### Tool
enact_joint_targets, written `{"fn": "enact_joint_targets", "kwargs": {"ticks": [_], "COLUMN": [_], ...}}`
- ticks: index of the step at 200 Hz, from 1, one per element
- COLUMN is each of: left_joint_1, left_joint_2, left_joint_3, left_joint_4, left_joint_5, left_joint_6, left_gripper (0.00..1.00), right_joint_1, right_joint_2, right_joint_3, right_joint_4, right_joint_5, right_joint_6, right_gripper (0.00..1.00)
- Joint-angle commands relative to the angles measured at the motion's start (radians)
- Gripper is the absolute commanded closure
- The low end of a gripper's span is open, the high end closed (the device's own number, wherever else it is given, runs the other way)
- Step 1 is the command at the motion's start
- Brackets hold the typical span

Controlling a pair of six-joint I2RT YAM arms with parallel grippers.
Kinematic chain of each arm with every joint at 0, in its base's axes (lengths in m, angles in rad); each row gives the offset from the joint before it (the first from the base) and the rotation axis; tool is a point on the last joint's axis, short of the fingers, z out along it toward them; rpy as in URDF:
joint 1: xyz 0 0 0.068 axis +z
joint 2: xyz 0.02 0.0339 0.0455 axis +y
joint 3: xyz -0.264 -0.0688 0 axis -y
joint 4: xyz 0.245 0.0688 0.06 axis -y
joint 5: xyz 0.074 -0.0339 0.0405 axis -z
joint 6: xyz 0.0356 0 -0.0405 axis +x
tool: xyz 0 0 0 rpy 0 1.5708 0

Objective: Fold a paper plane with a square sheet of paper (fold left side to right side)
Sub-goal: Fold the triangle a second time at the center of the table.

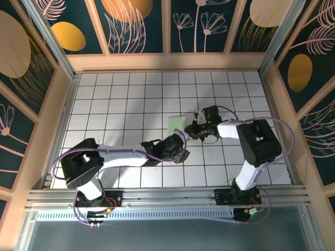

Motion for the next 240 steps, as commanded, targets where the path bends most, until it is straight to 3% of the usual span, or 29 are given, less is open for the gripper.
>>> {"fn": "enact_joint_targets", "kwargs": {"ticks": [1,58,71,103,133,151,186,215,240], "left_joint_1": [-0.029,-0.038,-0.038,-0.038,-0.038,-0.038,-0.021,0.054,0.133], "left_joint_2": [0.086,0.207,0.215,0.21,0.187,0.172,0.157,0.147,0.135], "left_joint_3": [0.073,0.192,0.197,0.193,0.182,0.185,0.212,0.214,0.176], "left_joint_4": [-0.09,-0.167,-0.168,-0.154,-0.137,-0.133,-0.141,-0.13,-0.071], "left_joint_5": [-0.155,-0.316,-0.322,-0.312,-0.288,-0.26,-0.15,0.064,0.274], "left_joint_6": [0.06,0.046,0.047,0.051,0.043,0.039,0.02,-0.037,-0.108], "left_gripper": [0.29,0.28,0.31,0.56,0.91,1.0,1.0,1.0,1.0], "right_joint_1": [-0.008,-0.009,-0.008,-0.012,-0.018,-0.022,-0.045,-0.096,-0.137], "right_joint_2": [-0.019,-0.014,-0.014,-0.008,-0.009,-0.02,-0.091,-0.179,-0.256], "right_joint_3": [0.03,0.027,0.029,0.034,0.046,0.056,0.054,0.008,-0.046], "right_joint_4": [-0.024,-0.02,-0.02,-0.021,-0.031,-0.044,-0.053,-0.085,-0.123], "right_joint_5": [-0.011,-0.014,-0.013,-0.013,-0.01,-0.001,0.042,0.07,0.081], "right_joint_6": [0.003,-0.001,-0.001,-0.006,-0.016,-0.029,-0.061,-0.102,-0.152], "right_gripper": [1.0,1.0,1.0,1.0,0.98,0.93,0.78,0.66,0.65]}}
